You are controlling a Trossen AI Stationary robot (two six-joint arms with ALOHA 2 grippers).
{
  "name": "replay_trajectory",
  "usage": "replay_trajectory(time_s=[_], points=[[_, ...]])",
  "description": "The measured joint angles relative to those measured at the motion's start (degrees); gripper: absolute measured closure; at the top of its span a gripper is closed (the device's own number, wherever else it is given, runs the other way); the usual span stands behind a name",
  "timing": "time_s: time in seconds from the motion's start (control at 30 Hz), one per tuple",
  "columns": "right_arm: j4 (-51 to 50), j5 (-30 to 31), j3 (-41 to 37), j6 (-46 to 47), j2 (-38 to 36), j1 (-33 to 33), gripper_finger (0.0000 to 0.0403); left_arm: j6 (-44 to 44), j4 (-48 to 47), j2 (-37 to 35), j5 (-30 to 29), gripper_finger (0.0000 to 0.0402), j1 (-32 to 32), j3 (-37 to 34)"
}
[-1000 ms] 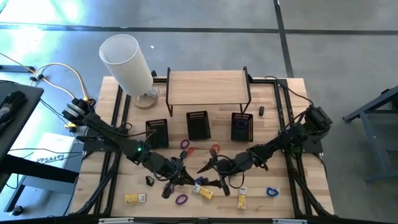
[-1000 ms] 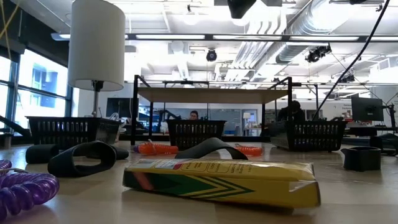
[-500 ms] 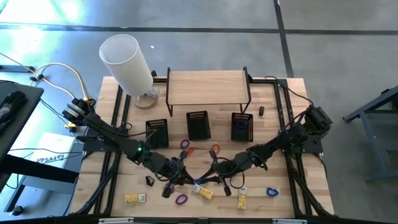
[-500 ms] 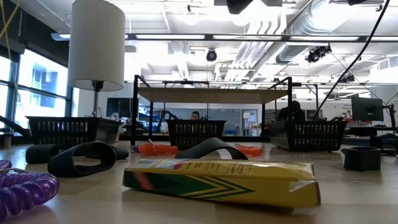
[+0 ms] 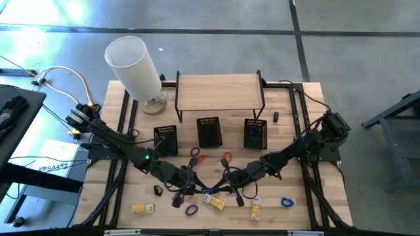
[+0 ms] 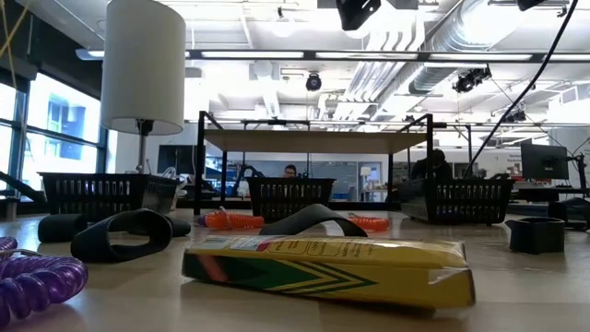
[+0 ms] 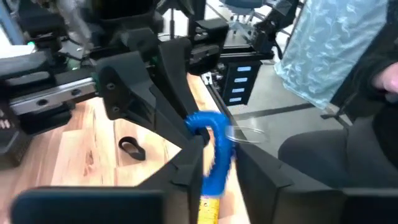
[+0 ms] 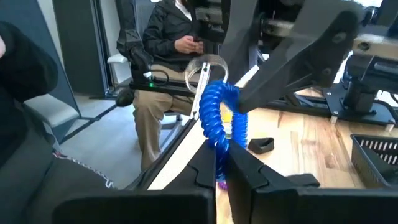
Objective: Pick & Place Office Desk Supplies
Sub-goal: Put the blue spring keychain into the right black bin
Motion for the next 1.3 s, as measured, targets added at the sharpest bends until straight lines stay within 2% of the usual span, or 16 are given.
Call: replay_trajectory(time_s=[0.17, 0.3, 0.53, 0.87, 0.97, 1.13, 1.3], points=[[-3.0, 0.1, 0.0, 1.9, 0.0, 0.0, 0.0398, -4.2, 0.0, 0.0, -1.7, 0.026, 0.2, 0.0], [-10.6, 2.3, 0.0, 7.5, 0.0, 0.0, 0.0398, -4.4, 0.0, 0.0, -1.8, 0.0244, 0.4, 0.0], [-27.0, 15.3, 0.0, 19.1, -1.7, 0.1, 0.0398, -4.4, -2.2, 0.0, -1.7, 0.0243, 0.4, 0.0], [-54.6, 30.1, 0.1, 38.1, -12.4, 0.5, 0.0398, -7.0, -9.3, 0.0, -1.6, 0.0242, 0.2, 0.0], [-63.1, 33.3, 0.1, 45.3, -13.8, 0.9, 0.0398, -7.6, -9.6, 0.0, -1.4, 0.0242, 0.2, 0.0], [-77.2, 36.0, 0.1, 58.3, -14.8, 0.7, 0.0398, -7.6, -10.0, 0.0, 2.1, 0.0242, 0.2, 0.0], [-87.7, 38.2, 0.0, 67.2, -15.0, -2.3, 0.0398, -7.6, -10.7, 0.0, 2.9, 0.0242, 0.2, 0.0]])
